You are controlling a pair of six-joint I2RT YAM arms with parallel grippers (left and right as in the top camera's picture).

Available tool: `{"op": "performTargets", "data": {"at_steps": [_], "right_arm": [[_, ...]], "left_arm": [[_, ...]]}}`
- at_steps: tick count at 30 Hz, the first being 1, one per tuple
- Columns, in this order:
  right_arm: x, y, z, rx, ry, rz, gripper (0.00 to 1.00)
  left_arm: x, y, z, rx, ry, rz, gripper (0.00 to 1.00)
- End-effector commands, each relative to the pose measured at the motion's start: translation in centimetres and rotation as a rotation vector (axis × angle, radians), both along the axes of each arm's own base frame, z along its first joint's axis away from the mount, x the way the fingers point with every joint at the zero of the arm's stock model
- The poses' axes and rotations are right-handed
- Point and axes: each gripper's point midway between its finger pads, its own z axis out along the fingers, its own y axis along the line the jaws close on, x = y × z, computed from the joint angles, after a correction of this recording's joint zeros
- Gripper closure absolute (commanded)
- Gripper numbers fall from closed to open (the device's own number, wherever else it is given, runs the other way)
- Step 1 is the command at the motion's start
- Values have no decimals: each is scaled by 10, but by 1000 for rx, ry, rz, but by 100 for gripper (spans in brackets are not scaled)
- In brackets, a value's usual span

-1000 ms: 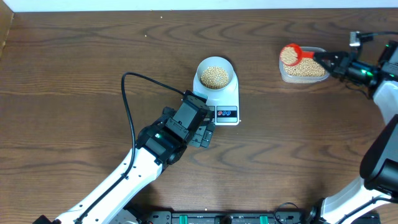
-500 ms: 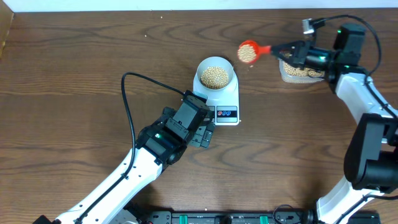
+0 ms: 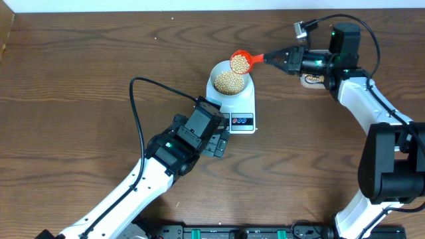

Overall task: Scoop item into bowl and weigh 50g on scale
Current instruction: 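Carry the filled scoop over the white bowl with the right gripper, then tip the scoop to pour soybeans into the bowl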

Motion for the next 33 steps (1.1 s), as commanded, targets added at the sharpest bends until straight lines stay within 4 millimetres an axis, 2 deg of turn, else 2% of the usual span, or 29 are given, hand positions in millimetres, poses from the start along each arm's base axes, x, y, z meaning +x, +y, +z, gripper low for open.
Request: {"op": "performTargets", "data": {"at_steps": [1,7,14,24,29,33], "right_arm": [[1,9,-4,-16,-1,-3,99],[1,25,-9,-69,-64,-1,99],[4,25,-13,-106,-108,-10,98],[1,29,-29,-190,-119,-16,99],[-1,30,-30,-288,-162,-46,99],[-7,28,-22,-434,-237,-85,99]], "left_arm": [[1,2,2,6,-10,13,2],[1,2,2,6,-10,13,2],[1,2,2,6,-10,13,2],[1,2,2,6,-10,13,2],[1,2,2,6,-10,13,2],[1,2,2,6,-10,13,2]]}}
